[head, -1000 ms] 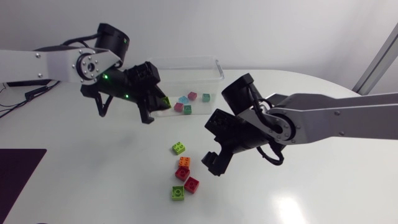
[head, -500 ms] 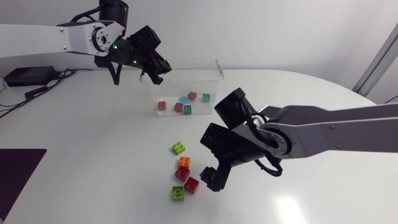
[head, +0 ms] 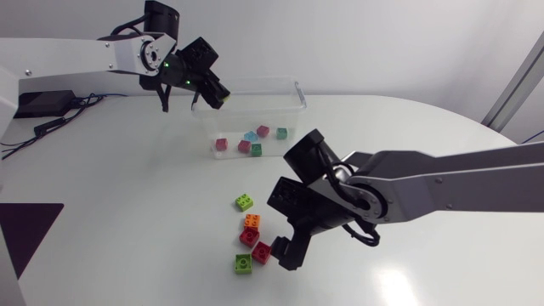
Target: Place the duplo bricks in the container
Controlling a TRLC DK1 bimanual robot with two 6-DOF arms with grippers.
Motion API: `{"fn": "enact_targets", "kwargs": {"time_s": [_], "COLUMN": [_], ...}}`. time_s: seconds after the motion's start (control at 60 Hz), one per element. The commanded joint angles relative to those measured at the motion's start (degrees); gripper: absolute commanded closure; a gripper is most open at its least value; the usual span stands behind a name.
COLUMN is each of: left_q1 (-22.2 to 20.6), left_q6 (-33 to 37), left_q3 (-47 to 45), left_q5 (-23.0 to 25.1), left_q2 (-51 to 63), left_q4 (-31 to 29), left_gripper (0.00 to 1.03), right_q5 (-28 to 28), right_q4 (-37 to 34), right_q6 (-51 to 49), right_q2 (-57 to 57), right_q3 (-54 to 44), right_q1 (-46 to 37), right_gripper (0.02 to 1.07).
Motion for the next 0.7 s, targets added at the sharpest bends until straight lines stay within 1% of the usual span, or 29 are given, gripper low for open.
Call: {"fn": "enact_targets", "kwargs": {"time_s": [0.0, 0.083, 0.267, 0.35, 0.533, 0.683], "left_q1": [0.5, 0.3, 0.0, 0.0, -0.5, -1.0], "left_q6": [-0.6, -0.6, -0.8, -0.8, 0.2, 1.2], "left_q3": [0.7, -2.4, -10.7, -14.1, -24.9, -30.0], "left_q5": [-0.5, -0.5, -0.4, -0.4, 0.3, 1.3], "left_q2": [0.5, -2.8, -10.0, -13.1, -22.3, -26.4], "left_q4": [0.5, 1.2, 4.5, 4.5, 4.4, 2.3], "left_gripper": [0.06, 0.05, 0.05, 0.05, 0.05, 0.05], "right_q5": [0.6, 0.7, 1.0, 1.0, 1.4, 2.0], "right_q4": [-0.5, -0.6, -0.9, -1.6, -3.2, -4.1], "right_q6": [1.0, 1.4, 2.0, 2.3, 2.2, 2.3], "right_q2": [1.8, 2.6, 4.2, 4.5, 6.6, 8.1], "right_q3": [-1.1, -0.6, 0.2, 0.9, 3.2, 4.9], "right_q1": [1.0, 1.6, 3.1, 3.4, 5.0, 7.0], "right_gripper": [0.06, 0.06, 0.06, 0.06, 0.06, 0.06]}}
